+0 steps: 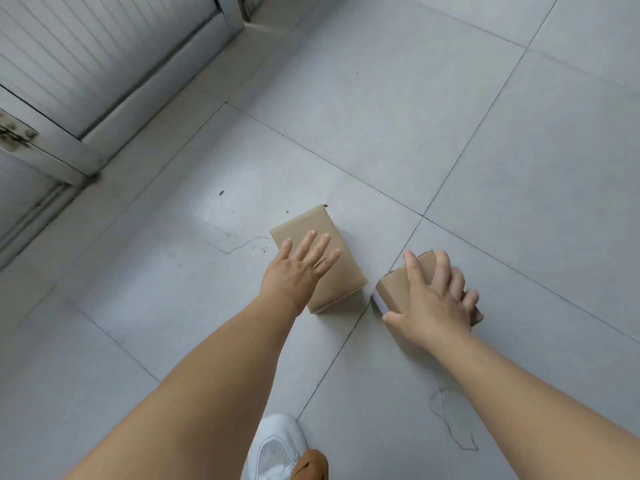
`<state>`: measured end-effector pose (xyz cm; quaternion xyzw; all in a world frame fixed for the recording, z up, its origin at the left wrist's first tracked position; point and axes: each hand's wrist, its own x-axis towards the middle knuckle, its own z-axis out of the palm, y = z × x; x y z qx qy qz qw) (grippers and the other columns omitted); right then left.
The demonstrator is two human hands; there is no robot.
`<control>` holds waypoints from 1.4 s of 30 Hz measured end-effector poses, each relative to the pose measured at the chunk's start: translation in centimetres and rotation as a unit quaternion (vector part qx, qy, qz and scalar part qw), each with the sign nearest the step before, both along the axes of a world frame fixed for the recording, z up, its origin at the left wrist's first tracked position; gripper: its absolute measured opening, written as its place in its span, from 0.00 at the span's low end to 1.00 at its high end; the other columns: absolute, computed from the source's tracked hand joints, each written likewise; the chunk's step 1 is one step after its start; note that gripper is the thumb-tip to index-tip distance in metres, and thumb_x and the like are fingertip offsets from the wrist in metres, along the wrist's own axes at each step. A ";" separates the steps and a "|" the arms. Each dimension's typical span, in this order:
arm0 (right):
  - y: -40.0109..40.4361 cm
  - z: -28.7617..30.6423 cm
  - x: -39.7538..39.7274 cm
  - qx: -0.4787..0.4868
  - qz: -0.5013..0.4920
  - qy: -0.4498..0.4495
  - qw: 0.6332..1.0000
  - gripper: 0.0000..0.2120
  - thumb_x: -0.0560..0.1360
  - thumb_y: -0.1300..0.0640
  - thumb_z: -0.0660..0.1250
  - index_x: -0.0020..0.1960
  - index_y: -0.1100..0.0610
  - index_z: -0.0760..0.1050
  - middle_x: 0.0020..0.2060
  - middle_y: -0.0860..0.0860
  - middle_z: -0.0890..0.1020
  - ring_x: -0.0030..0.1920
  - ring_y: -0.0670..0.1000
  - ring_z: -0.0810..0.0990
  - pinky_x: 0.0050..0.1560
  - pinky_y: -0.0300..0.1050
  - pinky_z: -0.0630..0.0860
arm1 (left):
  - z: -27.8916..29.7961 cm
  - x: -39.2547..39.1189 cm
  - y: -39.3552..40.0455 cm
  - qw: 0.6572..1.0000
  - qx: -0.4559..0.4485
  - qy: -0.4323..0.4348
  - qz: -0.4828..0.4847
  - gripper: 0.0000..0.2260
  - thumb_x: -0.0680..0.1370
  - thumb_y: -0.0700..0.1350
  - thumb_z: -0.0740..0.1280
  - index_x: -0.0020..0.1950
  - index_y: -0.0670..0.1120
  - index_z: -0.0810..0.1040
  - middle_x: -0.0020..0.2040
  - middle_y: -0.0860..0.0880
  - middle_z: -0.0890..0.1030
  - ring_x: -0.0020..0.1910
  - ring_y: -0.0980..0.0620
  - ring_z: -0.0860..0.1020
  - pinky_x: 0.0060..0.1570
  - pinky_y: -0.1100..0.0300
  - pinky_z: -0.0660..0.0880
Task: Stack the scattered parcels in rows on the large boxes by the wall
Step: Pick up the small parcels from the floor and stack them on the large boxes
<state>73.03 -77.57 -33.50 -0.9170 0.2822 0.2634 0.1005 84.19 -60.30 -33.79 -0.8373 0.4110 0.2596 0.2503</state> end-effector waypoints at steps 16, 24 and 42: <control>-0.5 -0.1 2.3 -0.001 -0.002 -0.019 1.000 0.50 0.68 0.36 0.68 0.76 0.43 0.39 0.74 0.54 0.43 0.70 0.57 0.53 0.65 0.53 0.56 | -4.1 1.9 -2.3 1.000 0.013 0.006 -0.023 0.56 0.68 0.50 0.74 0.76 0.46 0.32 0.77 0.45 0.41 0.77 0.42 0.40 0.72 0.42 0.34; 1.5 7.0 3.3 0.061 -0.100 -0.120 0.986 0.50 0.67 0.38 0.70 0.76 0.43 0.41 0.74 0.51 0.44 0.71 0.57 0.54 0.68 0.54 0.56 | 3.7 0.7 3.5 0.918 -0.201 -0.001 0.342 0.57 0.59 0.60 0.75 0.76 0.47 0.42 0.71 0.45 0.52 0.74 0.42 0.51 0.73 0.45 0.50; 12.9 29.0 3.0 0.325 -0.229 -0.185 0.899 0.44 0.68 0.37 0.70 0.75 0.47 0.50 0.71 0.53 0.57 0.51 0.55 0.70 0.56 0.62 0.76 | 28.1 -9.4 16.4 0.348 -0.398 -0.027 0.848 0.50 0.64 0.62 0.74 0.77 0.54 0.49 0.68 0.45 0.60 0.67 0.41 0.64 0.64 0.43 0.66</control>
